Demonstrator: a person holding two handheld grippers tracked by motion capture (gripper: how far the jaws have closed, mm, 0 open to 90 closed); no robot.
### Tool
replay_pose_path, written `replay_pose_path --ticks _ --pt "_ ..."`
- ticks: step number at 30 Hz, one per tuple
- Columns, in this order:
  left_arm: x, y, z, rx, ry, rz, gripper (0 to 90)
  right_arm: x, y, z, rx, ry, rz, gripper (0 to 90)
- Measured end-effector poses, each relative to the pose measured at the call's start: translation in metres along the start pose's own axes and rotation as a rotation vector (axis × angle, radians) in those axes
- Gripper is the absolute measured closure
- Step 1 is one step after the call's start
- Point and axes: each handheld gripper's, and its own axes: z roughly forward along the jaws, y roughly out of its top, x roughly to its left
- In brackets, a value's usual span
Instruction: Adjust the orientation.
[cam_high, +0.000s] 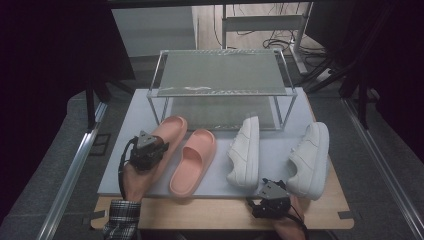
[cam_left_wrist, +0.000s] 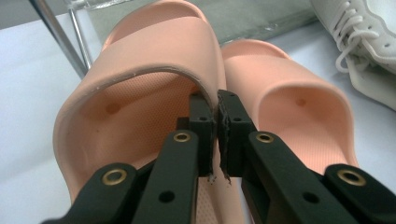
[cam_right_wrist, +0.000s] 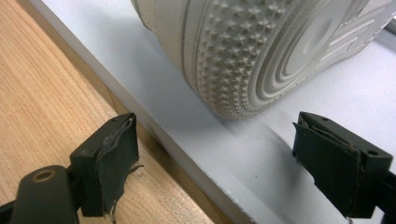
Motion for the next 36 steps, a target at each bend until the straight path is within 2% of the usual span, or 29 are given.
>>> replay_pose_path --ticks 36 --pt "0.007 0.031 0.062 -0.005 0.036 -0.042 85.6 -0.001 0.000 0.000 -0.001 0.003 -0.003 14.7"
